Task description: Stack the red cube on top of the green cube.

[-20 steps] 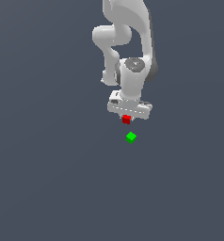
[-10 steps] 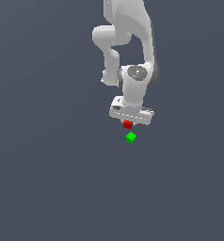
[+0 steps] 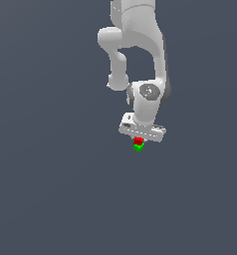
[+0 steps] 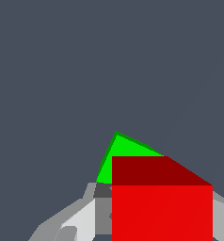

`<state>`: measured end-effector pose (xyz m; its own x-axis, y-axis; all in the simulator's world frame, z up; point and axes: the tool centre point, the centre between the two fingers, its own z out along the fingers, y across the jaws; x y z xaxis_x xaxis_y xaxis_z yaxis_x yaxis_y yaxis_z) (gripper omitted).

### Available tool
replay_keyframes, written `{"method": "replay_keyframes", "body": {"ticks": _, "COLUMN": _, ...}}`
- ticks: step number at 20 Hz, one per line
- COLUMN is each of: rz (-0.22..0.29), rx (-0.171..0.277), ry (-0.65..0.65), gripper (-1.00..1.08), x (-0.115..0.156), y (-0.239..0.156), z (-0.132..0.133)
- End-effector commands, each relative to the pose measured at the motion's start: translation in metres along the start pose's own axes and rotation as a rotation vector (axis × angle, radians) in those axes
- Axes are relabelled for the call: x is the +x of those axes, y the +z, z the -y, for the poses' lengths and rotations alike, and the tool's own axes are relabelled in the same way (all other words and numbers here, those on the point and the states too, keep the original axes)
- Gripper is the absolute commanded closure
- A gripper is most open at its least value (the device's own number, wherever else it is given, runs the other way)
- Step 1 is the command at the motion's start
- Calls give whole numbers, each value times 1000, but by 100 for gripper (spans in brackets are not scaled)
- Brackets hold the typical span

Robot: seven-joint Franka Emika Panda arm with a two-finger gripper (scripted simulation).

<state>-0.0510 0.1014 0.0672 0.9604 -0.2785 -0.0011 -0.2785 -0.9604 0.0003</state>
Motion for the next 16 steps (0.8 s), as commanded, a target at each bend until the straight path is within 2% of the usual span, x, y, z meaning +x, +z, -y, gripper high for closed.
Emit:
{"method": "replay_keyframes", "body": {"ticks": 1, "rz": -1, "rx": 1, "ry": 0, "gripper": 108, "x": 5, "y": 4, "z": 4}}
{"method": "replay_keyframes", "body": {"ticks": 6, "rz": -1, "rx": 1, "ry": 0, "gripper": 108, "x": 8, "y": 7, "z": 6}}
{"method": "replay_keyframes", "body": {"ticks": 7, "rz": -1, "rx": 1, "ry": 0, "gripper": -92, "x": 8, "y": 7, "z": 6}}
{"method": "replay_keyframes", "body": {"ticks": 16, "rz": -1, "rx": 1, "ry": 0, "gripper": -92, "x": 8, "y": 7, "z": 6}}
